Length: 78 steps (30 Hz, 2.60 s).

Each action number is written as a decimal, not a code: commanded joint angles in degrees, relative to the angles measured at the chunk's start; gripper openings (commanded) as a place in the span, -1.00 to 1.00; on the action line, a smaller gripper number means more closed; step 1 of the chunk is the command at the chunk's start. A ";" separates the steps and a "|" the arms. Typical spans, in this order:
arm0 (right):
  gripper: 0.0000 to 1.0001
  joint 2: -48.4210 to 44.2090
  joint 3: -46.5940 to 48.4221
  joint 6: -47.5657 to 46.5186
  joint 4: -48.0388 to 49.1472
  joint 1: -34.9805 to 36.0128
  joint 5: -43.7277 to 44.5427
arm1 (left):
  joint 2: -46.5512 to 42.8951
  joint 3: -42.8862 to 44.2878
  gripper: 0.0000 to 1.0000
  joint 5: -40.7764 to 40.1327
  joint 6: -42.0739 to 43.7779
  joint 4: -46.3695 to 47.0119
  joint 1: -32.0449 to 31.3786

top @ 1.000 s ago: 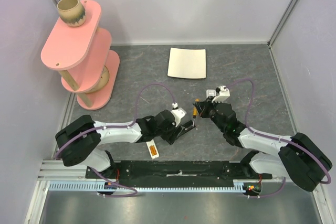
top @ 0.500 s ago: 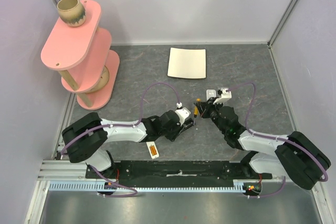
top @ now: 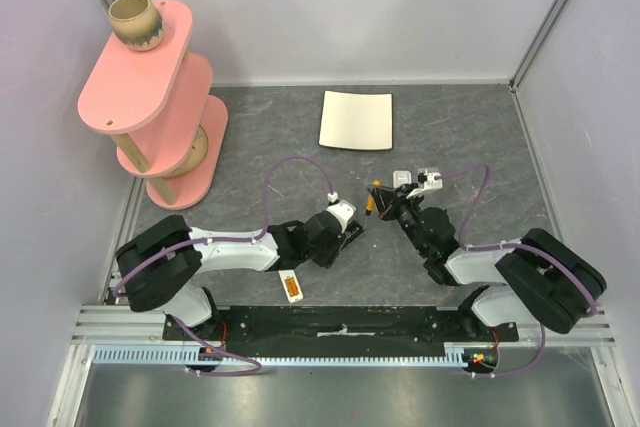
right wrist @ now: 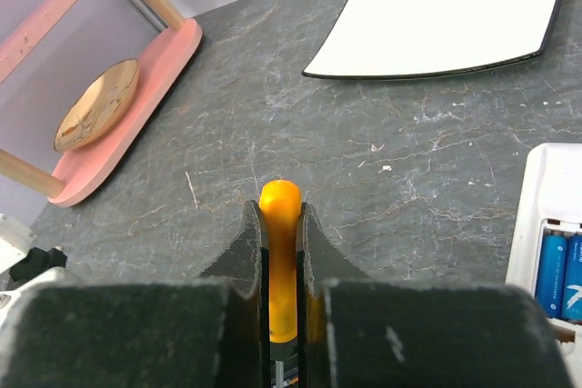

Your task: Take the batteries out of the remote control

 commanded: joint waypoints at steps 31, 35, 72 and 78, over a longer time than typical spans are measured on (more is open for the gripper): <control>-1.00 20.13 9.06 0.45 9.96 0.00 4.06 | 1.62 0.02 -0.96 -1.53 -7.62 -7.49 0.08; -1.00 19.95 8.44 0.09 10.31 0.00 5.29 | 1.53 -0.24 -0.96 -1.35 -7.62 -7.31 0.17; -1.00 16.17 4.14 15.91 14.35 0.00 -10.09 | 4.69 -0.15 -0.96 -0.12 -8.23 -4.24 0.17; -1.00 19.07 4.57 15.91 16.73 -0.18 -9.65 | 4.61 -0.15 -0.96 -0.03 -8.15 -4.33 0.17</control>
